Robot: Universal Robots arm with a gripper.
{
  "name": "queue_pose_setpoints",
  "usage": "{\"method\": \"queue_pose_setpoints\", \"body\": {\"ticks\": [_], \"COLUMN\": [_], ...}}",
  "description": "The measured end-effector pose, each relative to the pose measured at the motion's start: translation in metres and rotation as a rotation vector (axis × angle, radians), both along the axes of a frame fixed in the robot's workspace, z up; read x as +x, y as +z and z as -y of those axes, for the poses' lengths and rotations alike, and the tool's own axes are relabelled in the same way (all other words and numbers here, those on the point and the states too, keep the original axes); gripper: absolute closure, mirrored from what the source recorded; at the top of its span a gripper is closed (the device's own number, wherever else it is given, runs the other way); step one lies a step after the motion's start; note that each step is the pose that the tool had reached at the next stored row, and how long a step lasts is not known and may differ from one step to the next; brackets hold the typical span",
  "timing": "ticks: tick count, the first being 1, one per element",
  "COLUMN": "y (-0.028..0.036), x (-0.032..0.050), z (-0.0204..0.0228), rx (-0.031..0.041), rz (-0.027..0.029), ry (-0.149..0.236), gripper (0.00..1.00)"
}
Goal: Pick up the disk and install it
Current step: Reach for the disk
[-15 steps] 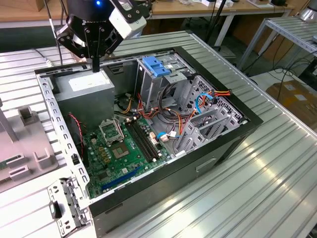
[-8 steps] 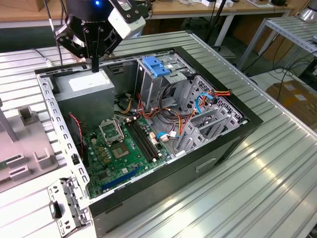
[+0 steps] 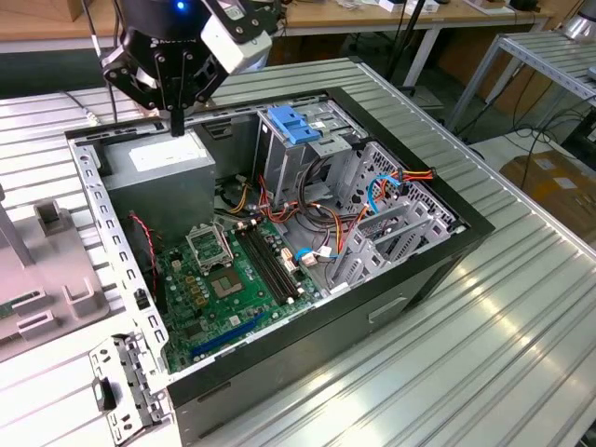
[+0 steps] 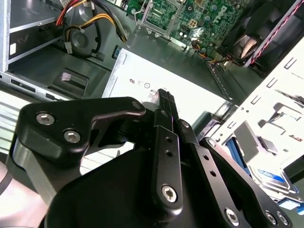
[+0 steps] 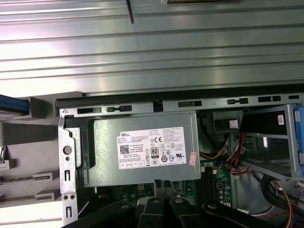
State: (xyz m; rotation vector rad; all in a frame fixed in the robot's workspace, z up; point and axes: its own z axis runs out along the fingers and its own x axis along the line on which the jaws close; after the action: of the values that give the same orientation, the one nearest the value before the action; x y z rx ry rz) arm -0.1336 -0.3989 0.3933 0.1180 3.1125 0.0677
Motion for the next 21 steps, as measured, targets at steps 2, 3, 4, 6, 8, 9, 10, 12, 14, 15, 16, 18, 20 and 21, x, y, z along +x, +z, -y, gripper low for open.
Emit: {"method": "queue_pose_setpoints", "body": {"ticks": [2,3,4,6,8,9,10,12,14,15,16,18,20,21], "y": [0.0,0.0,0.0,0.0,0.0,0.0,0.0,0.0,0.0,0.0,0.0,0.0,-0.0001,-0.0001], "x": [-0.0005,-0.001,-0.0016,-0.0023,-0.0032,-0.0037,-0.0042,-0.0049,-0.0056,-0.0058,-0.0061,-0.0065,-0.0075,-0.0075], "z": [0.0,0.0,0.0,0.0,0.0,0.0,0.0,0.0,0.0,0.0,0.0,0.0,0.0,0.0], "rx": [0.0,0.0,0.0,0.0,0.0,-0.0001,0.0,0.0,0.0,0.0,-0.0001,0.0,0.0,0.0], "rz": [0.0,-0.0001,0.0,0.0,0.0,0.0,0.0,0.0,-0.0001,0.0,-0.0001,0.0,0.0,0.0], "ry": [0.0,0.0,0.0,0.0,0.0,0.0,0.0,0.0,0.0,0.0,0.0,0.0,0.0,0.0], "gripper": [0.89,0.89,0.89,0.89,0.89,0.89,0.89,0.89,0.89,0.89,0.89,0.89,0.89,0.89]}}
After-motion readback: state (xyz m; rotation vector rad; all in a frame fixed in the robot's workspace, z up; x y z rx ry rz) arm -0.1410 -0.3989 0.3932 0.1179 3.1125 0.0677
